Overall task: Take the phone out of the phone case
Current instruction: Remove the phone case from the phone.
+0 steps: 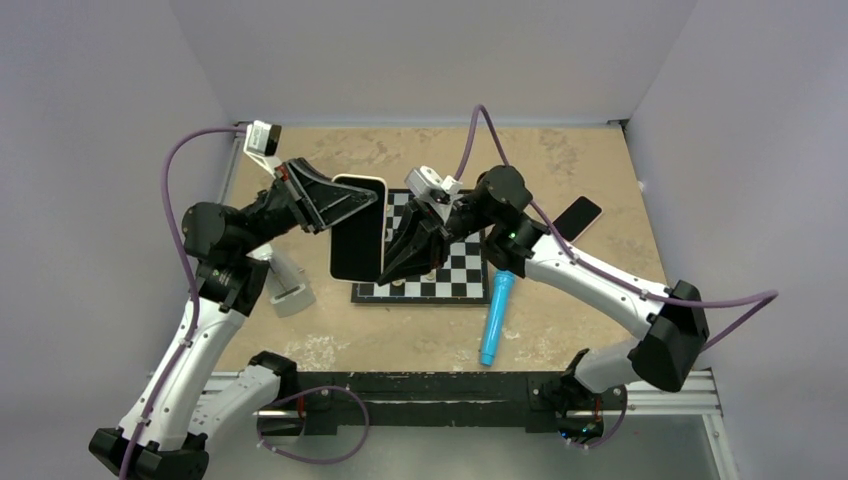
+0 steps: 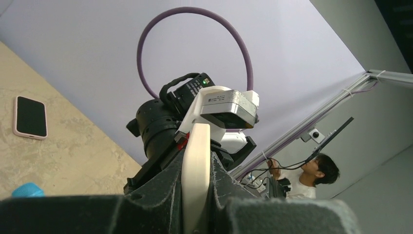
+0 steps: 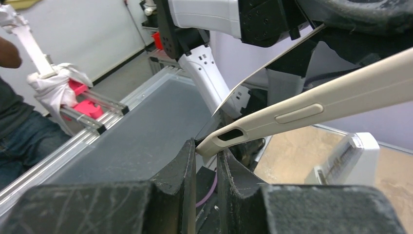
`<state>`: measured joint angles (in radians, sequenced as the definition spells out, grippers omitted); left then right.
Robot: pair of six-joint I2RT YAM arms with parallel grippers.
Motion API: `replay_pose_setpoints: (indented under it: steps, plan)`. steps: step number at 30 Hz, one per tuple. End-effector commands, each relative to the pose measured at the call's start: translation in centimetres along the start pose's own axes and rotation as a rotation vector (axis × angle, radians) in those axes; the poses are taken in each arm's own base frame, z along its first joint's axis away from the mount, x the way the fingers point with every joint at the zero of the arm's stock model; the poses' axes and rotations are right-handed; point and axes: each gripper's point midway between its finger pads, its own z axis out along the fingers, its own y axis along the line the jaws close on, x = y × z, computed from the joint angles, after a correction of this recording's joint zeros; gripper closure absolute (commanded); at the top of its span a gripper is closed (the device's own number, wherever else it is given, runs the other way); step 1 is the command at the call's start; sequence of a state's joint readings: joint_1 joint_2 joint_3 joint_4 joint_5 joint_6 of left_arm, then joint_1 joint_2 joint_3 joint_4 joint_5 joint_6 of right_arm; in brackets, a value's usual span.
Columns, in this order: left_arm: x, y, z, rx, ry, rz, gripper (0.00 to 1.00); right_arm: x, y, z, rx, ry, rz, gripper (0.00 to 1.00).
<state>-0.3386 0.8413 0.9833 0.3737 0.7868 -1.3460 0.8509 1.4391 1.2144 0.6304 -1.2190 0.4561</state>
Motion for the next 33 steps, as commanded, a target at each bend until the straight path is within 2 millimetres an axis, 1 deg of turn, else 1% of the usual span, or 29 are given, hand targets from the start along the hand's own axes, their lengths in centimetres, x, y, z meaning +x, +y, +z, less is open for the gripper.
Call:
replay_pose_setpoints:
  steps: [1,3,5,7,8,12,15,20,23,28,30,32,33]
  plan:
    - [2.6,-3.1,-0.9,0.045,0.114,-0.193,1.00,-2.9,-10.1,-3.7,0.546,-0.063,-0.190,1.00]
    - [2.5,-3.0,-0.9,0.038,0.104,-0.198,1.00,-3.3,-10.2,-4.2,0.590,-0.049,-0.221,1.00]
    - [2.5,-3.1,-0.8,0.037,0.100,-0.202,1.00,-3.2,-10.3,-4.8,0.626,-0.029,-0.248,1.00]
    - [2.5,-3.2,-0.8,0.046,0.107,-0.210,1.00,-2.9,-10.1,-5.0,0.627,-0.004,-0.264,1.00]
    - [2.5,-3.4,-0.8,0.054,0.109,-0.215,1.00,-2.8,-10.0,-5.0,0.616,0.021,-0.302,1.00]
    - [2.6,-3.8,-0.8,0.068,0.132,-0.208,1.00,-3.0,-9.3,-4.4,0.572,0.038,-0.352,1.00]
    - [2.8,-4.1,-0.8,0.077,0.153,-0.202,1.00,-3.5,-9.3,-4.2,0.562,0.038,-0.374,1.00]
    - [3.3,-4.0,-0.9,0.077,0.171,-0.207,1.00,-4.4,-10.2,-3.6,0.566,0.043,-0.412,1.00]
    - [3.5,-3.9,-1.1,0.067,0.170,-0.207,1.00,-4.8,-10.9,-3.6,0.594,0.055,-0.432,1.00]
    - [3.3,-3.7,-1.1,0.060,0.150,-0.203,1.00,-5.6,-11.8,-5.1,0.712,0.052,-0.455,1.00]
    - [2.7,-3.5,-1.1,0.065,0.097,-0.183,1.00,-5.8,-11.5,-5.8,0.759,0.022,-0.432,1.00]
    - [2.1,-2.7,-1.1,0.033,0.032,-0.140,1.00,-5.1,-10.2,-6.0,0.752,-0.007,-0.379,1.00]
    - [1.5,-2.1,-1.2,0.007,-0.022,-0.104,1.00,-4.9,-9.4,-6.0,0.744,-0.039,-0.333,0.94]
